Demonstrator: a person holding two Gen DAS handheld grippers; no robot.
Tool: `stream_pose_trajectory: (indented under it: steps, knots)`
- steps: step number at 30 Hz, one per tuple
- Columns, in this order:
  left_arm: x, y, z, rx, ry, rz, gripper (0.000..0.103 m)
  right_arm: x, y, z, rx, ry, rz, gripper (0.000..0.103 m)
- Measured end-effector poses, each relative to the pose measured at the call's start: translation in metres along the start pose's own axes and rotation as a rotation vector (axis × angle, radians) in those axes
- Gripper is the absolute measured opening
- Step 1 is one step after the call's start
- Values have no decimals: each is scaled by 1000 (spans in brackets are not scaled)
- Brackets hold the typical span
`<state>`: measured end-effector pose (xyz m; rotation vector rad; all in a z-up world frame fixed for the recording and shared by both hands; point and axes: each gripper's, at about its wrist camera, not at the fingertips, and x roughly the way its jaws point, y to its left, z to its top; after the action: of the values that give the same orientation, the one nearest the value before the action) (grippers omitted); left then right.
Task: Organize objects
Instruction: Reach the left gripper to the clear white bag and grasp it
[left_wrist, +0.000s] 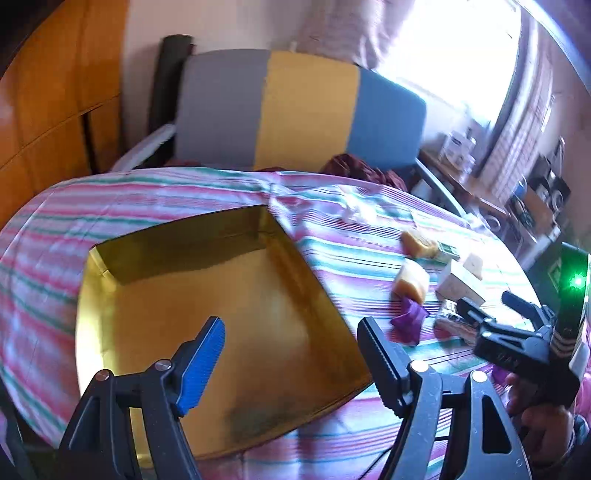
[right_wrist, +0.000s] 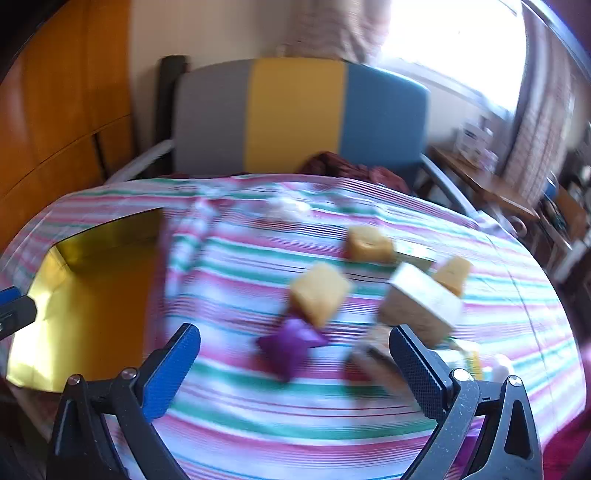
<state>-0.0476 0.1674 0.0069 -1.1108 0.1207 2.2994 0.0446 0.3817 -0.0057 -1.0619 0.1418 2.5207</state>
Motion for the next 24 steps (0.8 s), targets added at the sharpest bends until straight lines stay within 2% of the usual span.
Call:
stream_pose_trajectory:
  steps: [4,8,12,20,22,24]
  knots:
    - [27,-26,25,18,75,-65,75,9,-50,8,53,0,-48,103]
    - [61,-50,55,21,128,-106,74,19,-101,10,132,-5,-57,103]
    - [107,-71,88,-8,182,-151,74,32,-135,6,221,-11,-52,103]
    - [198,-113,134,84,154,-1,78,41,-161,0,363,35,50,103]
    - [222,-121,143,86,179,-4,85,40,-164,-1,384,37,66,103]
    - [240,-125,149,83,194,10,85,40,-167,-2,405,43,89,103]
